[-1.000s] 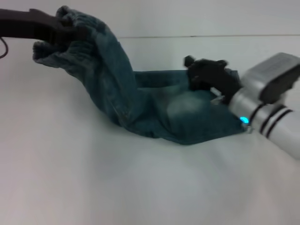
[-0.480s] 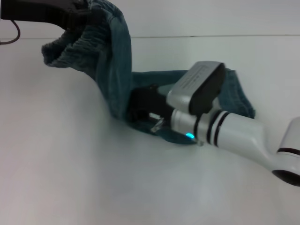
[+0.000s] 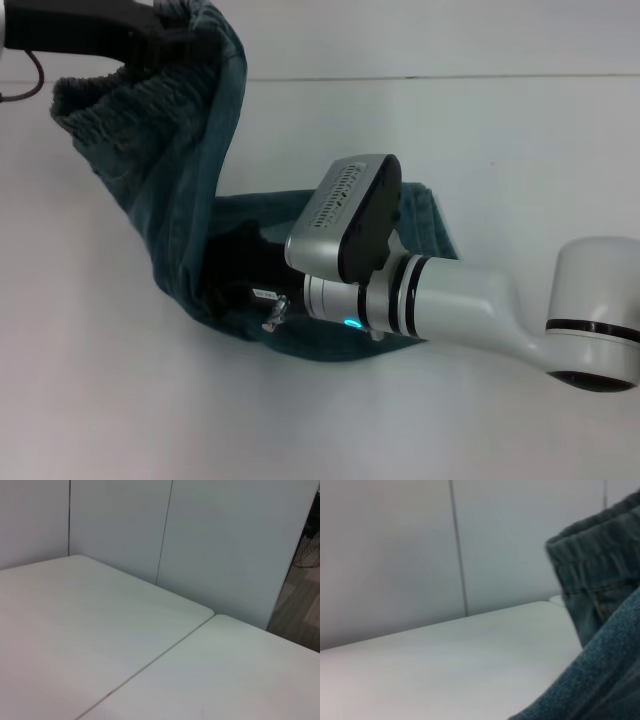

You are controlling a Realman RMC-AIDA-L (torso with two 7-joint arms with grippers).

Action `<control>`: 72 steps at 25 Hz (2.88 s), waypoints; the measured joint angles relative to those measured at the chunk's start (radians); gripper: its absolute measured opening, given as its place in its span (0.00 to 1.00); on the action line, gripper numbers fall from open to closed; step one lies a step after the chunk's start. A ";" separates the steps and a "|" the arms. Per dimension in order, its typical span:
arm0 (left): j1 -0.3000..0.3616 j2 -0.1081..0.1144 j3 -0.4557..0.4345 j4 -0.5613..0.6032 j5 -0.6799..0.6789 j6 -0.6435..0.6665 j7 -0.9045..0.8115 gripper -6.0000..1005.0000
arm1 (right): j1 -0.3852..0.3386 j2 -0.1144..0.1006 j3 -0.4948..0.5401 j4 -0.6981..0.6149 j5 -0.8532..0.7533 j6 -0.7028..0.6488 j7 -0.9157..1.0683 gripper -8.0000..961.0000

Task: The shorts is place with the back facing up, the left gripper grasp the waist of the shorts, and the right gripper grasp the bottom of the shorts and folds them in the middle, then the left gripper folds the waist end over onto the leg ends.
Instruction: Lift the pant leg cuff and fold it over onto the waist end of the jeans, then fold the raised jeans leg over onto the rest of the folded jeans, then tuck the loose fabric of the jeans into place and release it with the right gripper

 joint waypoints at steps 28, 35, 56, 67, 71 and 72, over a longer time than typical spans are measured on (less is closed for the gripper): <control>-0.064 -0.090 0.291 -0.277 0.000 -0.136 0.087 0.11 | -0.387 -0.029 0.518 -0.382 0.117 -0.396 0.173 0.01; -0.123 -0.127 0.423 -0.396 -0.003 -0.260 0.107 0.11 | -0.383 -0.028 0.521 -0.386 0.144 -0.384 0.171 0.01; -0.010 -0.129 0.451 -0.397 -0.320 -0.222 0.184 0.51 | -0.370 -0.033 0.493 -0.385 0.138 -0.337 0.193 0.01; 0.216 -0.074 0.145 -0.389 -0.272 0.144 0.229 0.89 | -0.301 -0.060 0.072 -0.662 0.136 -0.485 0.600 0.04; 0.263 -0.072 0.093 -0.359 -0.175 0.194 0.230 0.94 | -0.282 -0.063 -0.203 -0.912 0.136 -0.608 0.907 0.14; 0.268 -0.073 0.080 -0.356 -0.158 0.194 0.231 0.94 | -0.280 -0.062 -0.272 -0.978 0.136 -0.637 0.978 0.16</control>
